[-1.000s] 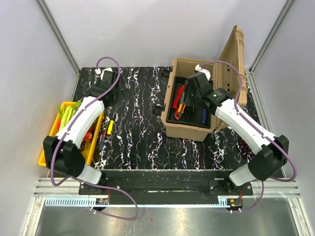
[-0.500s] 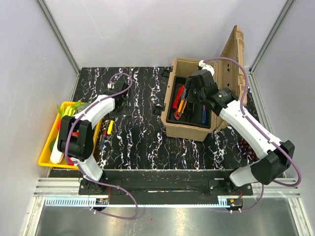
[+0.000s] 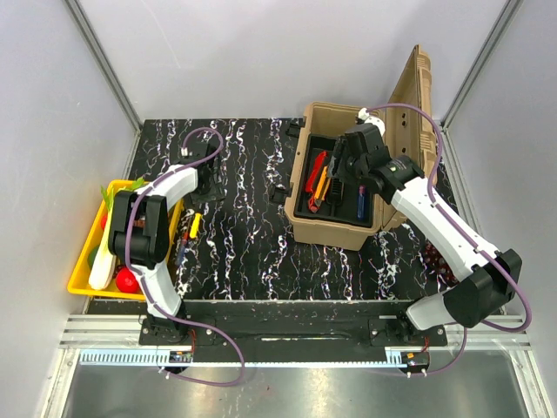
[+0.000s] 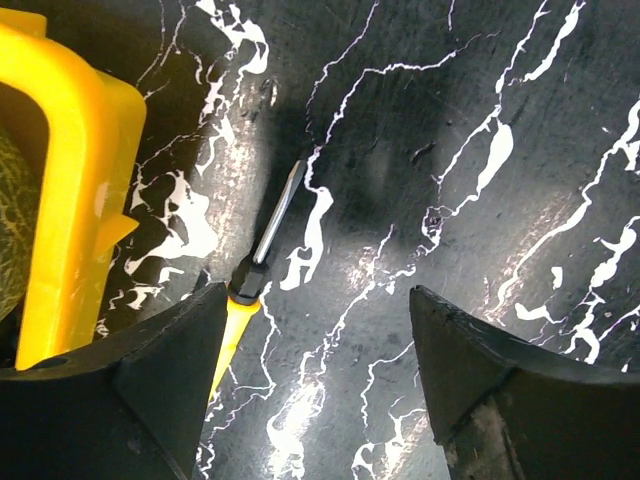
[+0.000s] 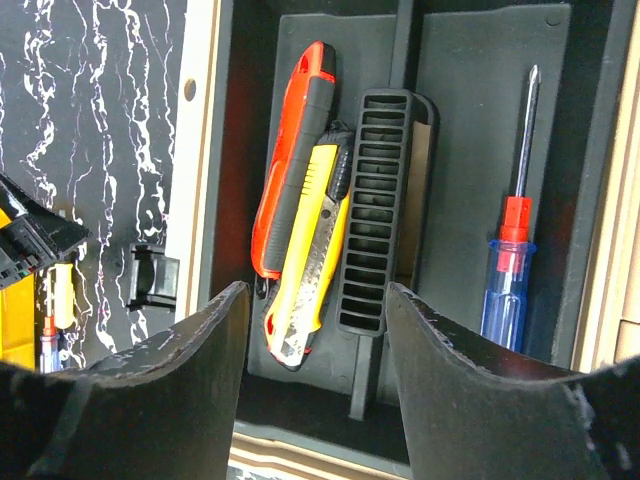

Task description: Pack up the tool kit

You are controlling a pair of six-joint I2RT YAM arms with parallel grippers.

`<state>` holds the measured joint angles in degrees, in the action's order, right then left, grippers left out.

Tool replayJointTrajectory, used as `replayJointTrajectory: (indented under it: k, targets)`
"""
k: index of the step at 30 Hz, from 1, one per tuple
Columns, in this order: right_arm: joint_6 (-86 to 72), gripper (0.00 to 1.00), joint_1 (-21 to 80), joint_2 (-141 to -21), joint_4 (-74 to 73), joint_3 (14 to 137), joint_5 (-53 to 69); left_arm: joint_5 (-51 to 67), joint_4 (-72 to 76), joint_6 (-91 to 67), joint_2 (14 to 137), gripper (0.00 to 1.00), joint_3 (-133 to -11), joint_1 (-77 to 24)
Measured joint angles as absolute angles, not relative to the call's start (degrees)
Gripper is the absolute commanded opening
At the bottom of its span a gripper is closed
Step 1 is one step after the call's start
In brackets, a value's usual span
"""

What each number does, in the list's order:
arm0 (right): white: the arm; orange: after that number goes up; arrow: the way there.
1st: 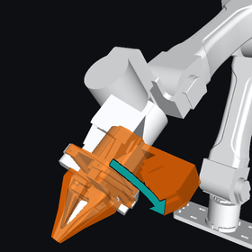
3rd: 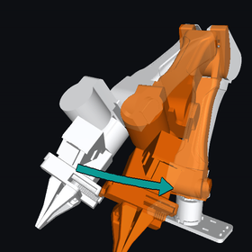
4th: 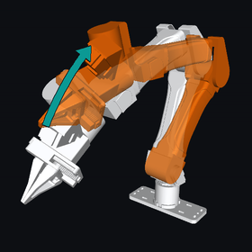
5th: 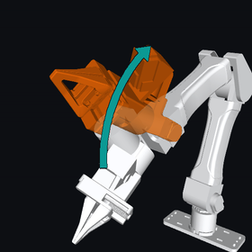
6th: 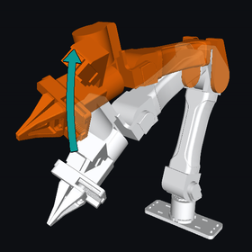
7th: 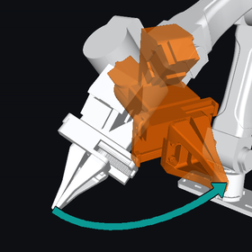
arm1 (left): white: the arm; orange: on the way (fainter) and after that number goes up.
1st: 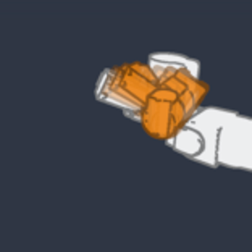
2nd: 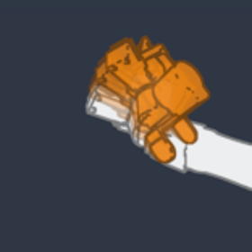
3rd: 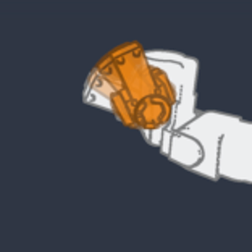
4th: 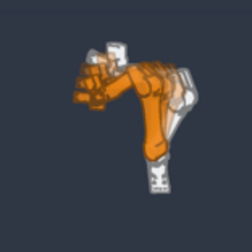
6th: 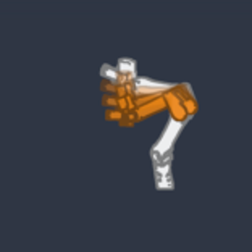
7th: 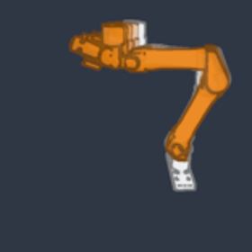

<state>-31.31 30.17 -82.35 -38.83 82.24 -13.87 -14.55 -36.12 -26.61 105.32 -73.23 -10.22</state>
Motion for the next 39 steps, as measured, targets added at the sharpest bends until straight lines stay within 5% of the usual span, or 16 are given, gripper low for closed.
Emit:
replayJointTrajectory:
  k: [10, 17, 31, 39]
  targets:
    - [-31.31, 0.63, 29.36, -82.35, -38.83, 82.24, -13.17, -14.06, -32.93, -28.58, 108.03, 0.74, -71.18, -9.89]
    - [-31.33, 0.63, 29.04, -82.35, -38.83, 82.24, -12.32, -14.09, -32.91, -28.56, 108.07, 0.56, -71.18, -9.63]
    - [-31.35, 0.63, 28.86, -82.5, -38.79, 82.24, -10.92, -13.98, -31.51, -28.71, 107.2, 0.0, -69.25, -9.67]
    - [-31.16, 0.74, 28.84, -82.52, -37.65, 82.15, -8.56, -13.89, -31.68, -28.47, 107.0, 0.0, -69.23, -9.65]
